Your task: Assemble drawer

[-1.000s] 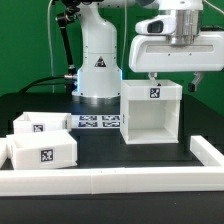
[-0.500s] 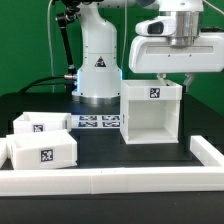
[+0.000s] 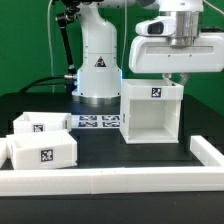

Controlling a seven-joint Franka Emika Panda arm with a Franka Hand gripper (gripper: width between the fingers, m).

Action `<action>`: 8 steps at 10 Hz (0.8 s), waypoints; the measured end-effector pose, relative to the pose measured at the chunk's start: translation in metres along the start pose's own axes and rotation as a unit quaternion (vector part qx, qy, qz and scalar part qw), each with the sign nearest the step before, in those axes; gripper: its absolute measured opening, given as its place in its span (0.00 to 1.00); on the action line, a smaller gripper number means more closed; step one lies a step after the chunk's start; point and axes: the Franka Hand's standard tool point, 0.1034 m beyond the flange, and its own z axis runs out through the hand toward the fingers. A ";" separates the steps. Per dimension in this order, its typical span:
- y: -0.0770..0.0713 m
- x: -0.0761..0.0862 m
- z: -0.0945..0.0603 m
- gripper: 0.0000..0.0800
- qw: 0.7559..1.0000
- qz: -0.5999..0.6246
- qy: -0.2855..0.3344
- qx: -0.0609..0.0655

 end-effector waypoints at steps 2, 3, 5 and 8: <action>0.000 0.000 0.000 0.05 1.000 0.000 0.000 0.000; 0.002 0.001 0.000 0.05 1.000 -0.009 0.000 0.001; 0.019 0.024 -0.001 0.05 1.000 -0.010 0.002 0.010; 0.033 0.070 -0.003 0.05 0.999 -0.026 0.017 0.018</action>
Offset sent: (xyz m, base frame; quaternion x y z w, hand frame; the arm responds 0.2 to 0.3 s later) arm 0.0257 -0.0277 -0.0046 0.0398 -0.0031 -0.0251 0.9989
